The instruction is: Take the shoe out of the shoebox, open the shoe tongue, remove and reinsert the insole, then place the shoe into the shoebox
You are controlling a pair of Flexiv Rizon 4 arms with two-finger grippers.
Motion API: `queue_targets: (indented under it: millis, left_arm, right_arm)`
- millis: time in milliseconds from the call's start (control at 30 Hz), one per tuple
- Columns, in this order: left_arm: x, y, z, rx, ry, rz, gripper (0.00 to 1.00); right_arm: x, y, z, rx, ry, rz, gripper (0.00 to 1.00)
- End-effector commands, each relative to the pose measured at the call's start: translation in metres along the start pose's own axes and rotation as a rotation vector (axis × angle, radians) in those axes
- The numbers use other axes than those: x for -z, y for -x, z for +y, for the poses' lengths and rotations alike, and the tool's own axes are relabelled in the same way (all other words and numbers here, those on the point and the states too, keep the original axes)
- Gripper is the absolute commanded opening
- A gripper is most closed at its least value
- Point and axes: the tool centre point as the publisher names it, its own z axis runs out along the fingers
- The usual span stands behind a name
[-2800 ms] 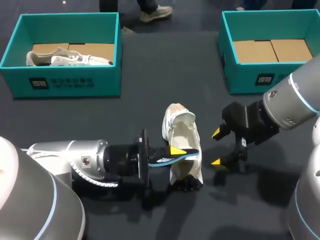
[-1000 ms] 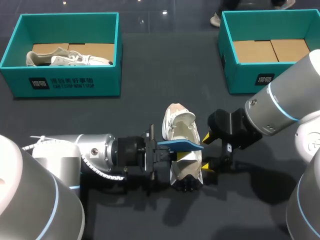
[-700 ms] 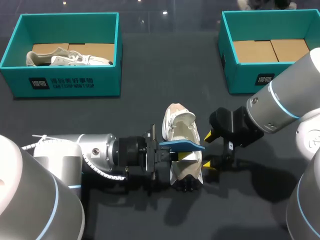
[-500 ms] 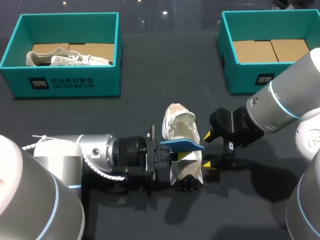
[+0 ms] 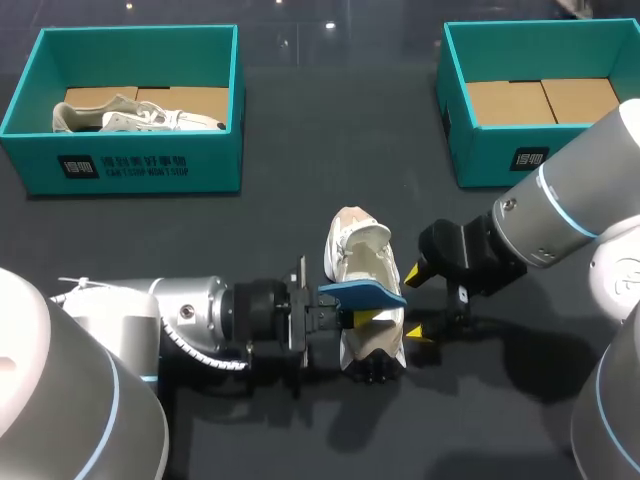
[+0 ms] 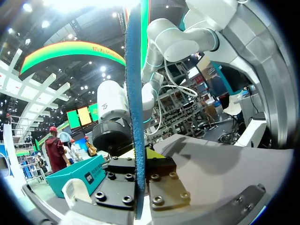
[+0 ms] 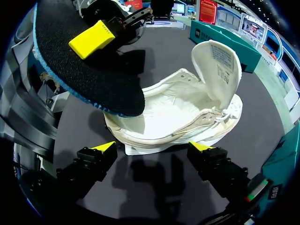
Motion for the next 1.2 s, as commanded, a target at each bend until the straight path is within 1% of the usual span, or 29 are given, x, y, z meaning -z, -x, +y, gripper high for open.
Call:
queue_targets:
  millis: [33,367,833,1067,1200]
  left_arm:
    - [-0.007,0.002,0.005,0.003,0.001,-0.004,0.0]
    - [-0.013,0.005,0.017,0.031,0.017,-0.018,0.0]
    - [-0.005,0.008,0.028,0.047,0.038,-0.037,0.0]
    - [-0.002,0.01,0.035,0.021,0.008,-0.028,0.0]
    - [-0.002,0.012,0.041,0.02,0.005,-0.03,0.0]
  right_arm:
    - [-0.001,-0.001,0.0,0.0,-0.001,-0.003,1.0]
    - [-0.001,-0.001,0.0,0.0,-0.001,-0.003,1.0]
    - [-0.001,-0.001,0.0,0.0,-0.001,-0.003,1.0]
    - [-0.001,-0.001,0.0,0.0,-0.001,-0.003,1.0]
    - [-0.001,-0.001,0.0,0.0,-0.001,-0.003,1.0]
